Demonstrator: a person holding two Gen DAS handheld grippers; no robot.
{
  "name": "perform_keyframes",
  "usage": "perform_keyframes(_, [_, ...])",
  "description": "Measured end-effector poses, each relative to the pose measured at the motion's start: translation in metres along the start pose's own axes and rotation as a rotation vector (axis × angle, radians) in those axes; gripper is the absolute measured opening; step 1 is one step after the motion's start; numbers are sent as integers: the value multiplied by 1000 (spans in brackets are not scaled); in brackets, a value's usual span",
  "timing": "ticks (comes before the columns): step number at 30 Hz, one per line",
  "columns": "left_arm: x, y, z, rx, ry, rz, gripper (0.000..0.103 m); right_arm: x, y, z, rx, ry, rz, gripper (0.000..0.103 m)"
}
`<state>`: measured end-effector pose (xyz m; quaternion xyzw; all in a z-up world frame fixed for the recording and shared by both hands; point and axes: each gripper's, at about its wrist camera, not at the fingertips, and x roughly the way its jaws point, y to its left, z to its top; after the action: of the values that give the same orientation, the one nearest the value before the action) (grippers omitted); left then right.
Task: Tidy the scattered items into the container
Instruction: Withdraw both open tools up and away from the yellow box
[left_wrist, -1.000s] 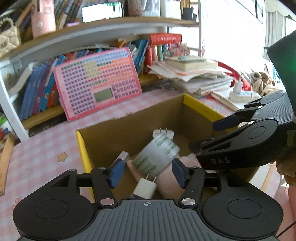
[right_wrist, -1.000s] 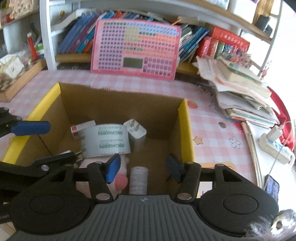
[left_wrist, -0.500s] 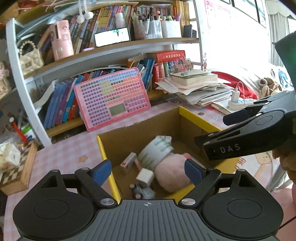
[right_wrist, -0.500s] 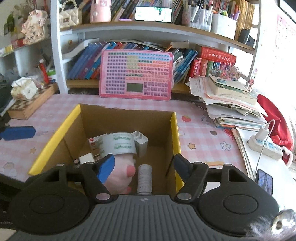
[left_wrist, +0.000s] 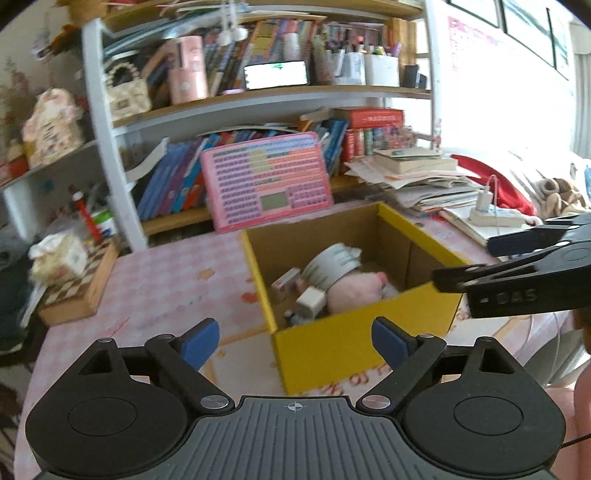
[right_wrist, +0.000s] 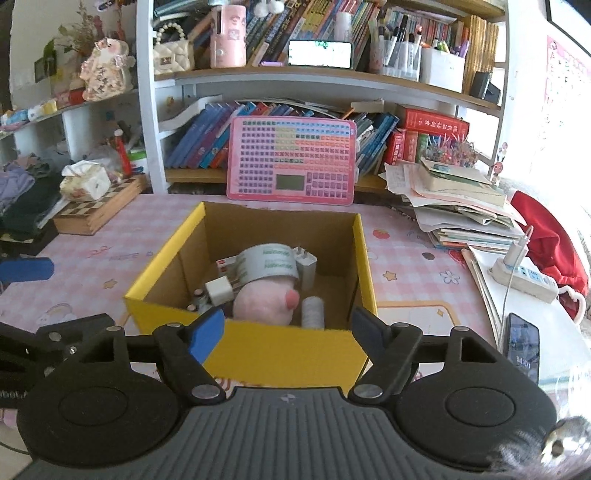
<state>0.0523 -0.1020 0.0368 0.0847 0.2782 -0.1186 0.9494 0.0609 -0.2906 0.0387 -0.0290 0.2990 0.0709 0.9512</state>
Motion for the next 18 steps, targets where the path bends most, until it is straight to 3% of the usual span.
perform_keyframes(12, [-47,21,-42,-60,27,153,94,-30,24,-39,45,-10,2,84])
perform_keyframes(18, [-55,28,-57,-98,55,210,96,-30,41,-56,34,48,20,87])
